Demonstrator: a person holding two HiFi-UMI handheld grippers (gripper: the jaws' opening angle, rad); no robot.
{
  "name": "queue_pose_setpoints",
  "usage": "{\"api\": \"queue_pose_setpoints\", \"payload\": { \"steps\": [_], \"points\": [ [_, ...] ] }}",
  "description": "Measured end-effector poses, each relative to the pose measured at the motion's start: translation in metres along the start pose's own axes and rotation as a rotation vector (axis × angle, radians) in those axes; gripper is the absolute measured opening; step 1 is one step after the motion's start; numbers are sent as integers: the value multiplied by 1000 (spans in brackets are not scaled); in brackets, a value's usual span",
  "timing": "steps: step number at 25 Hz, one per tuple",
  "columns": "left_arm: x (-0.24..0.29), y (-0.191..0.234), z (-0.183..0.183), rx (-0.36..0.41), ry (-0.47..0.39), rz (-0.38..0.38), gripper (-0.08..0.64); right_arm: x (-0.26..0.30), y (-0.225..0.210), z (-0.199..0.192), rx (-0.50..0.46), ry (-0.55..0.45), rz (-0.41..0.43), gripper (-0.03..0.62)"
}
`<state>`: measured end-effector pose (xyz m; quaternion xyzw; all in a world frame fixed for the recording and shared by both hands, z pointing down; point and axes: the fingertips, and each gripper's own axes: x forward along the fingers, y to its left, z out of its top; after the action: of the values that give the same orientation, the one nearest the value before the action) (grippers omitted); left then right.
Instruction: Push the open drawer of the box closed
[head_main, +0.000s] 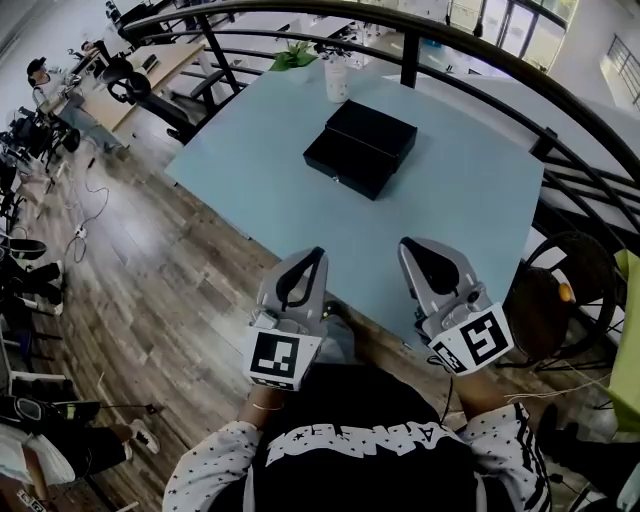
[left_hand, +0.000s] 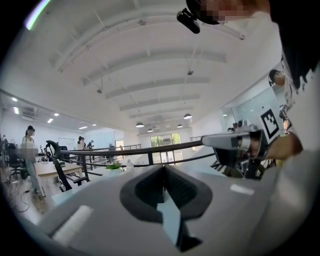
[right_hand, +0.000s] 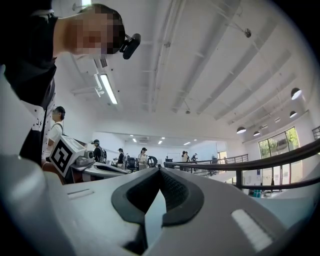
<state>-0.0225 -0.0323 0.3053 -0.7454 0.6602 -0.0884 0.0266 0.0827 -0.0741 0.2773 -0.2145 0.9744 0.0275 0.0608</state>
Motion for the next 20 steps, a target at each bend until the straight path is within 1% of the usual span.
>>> {"api": "queue_pose_setpoints", "payload": {
  "steps": [2,5,11,13,20],
  "points": [
    [15,14,1,-14,8,-13,0,17,-9,1,-1,12,-10,0],
    [37,34,-3,-9,13,-33,0,43,-23,-3,-1,20,-31,0],
    [71,72,-20,-5,21,-46,0,90,-42,-23,2,43,-56,0],
    [84,84,-26,-19,30,-56,0,105,-50,-28,-2,52,-67,0],
    [131,115,-35,-33,42,-107,0,144,-86,-34,-12,76,-144,0]
  ]
}}
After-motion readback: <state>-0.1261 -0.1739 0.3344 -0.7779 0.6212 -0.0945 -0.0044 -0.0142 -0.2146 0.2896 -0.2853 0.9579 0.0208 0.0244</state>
